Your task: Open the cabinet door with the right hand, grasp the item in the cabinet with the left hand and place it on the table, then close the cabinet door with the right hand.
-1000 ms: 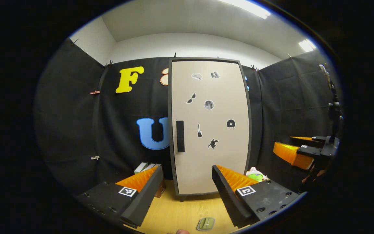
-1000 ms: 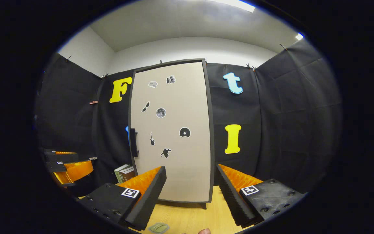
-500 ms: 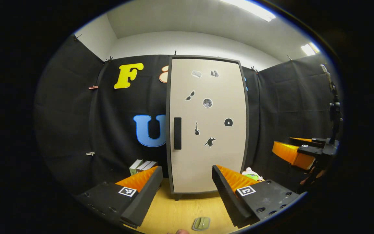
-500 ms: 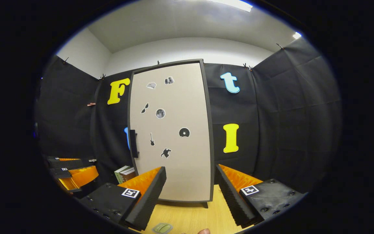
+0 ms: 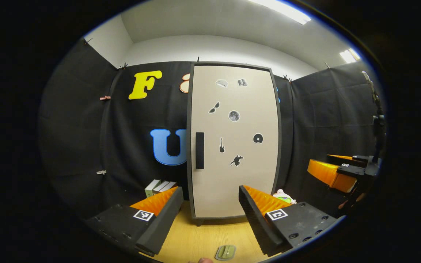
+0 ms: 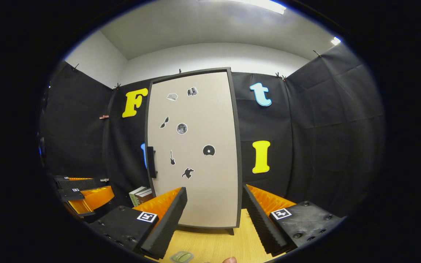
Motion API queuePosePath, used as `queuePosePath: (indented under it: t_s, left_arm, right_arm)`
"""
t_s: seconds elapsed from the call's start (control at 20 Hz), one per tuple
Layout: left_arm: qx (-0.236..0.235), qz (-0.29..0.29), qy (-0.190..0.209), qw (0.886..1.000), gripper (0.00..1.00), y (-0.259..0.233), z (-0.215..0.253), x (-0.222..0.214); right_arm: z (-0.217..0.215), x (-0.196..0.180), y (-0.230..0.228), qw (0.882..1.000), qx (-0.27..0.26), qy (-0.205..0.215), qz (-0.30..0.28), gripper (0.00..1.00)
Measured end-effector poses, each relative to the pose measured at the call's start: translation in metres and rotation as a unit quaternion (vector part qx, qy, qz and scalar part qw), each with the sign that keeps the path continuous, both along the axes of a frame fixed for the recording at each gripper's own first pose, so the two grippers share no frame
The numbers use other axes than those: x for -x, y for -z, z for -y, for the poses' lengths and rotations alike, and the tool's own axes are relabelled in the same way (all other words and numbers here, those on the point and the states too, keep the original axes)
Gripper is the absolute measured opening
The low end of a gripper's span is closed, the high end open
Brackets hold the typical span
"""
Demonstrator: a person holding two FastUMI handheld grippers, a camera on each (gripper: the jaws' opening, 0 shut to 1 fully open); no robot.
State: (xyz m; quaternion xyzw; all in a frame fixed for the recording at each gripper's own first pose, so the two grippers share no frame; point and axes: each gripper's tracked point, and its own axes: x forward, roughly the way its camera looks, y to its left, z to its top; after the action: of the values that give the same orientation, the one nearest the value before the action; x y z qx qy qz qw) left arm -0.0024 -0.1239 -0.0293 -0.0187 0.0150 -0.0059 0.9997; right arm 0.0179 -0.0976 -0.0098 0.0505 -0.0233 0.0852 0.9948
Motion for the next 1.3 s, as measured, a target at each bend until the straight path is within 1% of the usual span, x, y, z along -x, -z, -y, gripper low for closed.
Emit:
queuePosePath:
  t_s: [0.4, 0.75, 0.85, 0.95, 1.05, 1.2, 1.3]
  left_arm:
    - [-0.011, 0.001, -0.002, 1.0, 0.96, -0.005, 0.008, -0.003]
    - [-0.011, -0.003, 0.01, 1.0, 0.96, -0.006, 0.019, -0.005]
    - [-0.018, 0.002, 0.004, 1.0, 0.96, -0.01, 0.015, -0.008]
    - [-0.023, 0.005, -0.001, 1.0, 0.96, -0.009, 0.012, -0.015]
    - [-0.016, 0.007, -0.01, 1.0, 0.96, -0.008, 0.011, -0.019]
    - [-0.005, 0.01, -0.021, 1.0, 0.96, -0.008, 0.015, -0.026]
    - [-0.007, 0.016, -0.023, 1.0, 0.96, -0.011, 0.02, -0.031]
  right_arm:
    - [0.01, -0.004, 0.002, 1.0, 0.002, -0.001, 0.001, 0.97]
    - [0.023, -0.007, 0.006, 1.0, 0.001, 0.009, -0.001, 0.97]
    - [0.026, -0.009, 0.006, 1.0, -0.002, 0.011, 0.004, 0.97]
    - [0.025, -0.013, 0.007, 1.0, 0.005, 0.005, 0.01, 0.97]
    - [0.027, -0.017, 0.01, 1.0, 0.01, -0.002, 0.011, 0.97]
    - [0.026, -0.02, 0.006, 1.0, -0.001, -0.016, 0.019, 0.97]
    - [0.028, -0.023, 0.007, 0.999, -0.002, -0.023, 0.023, 0.97]
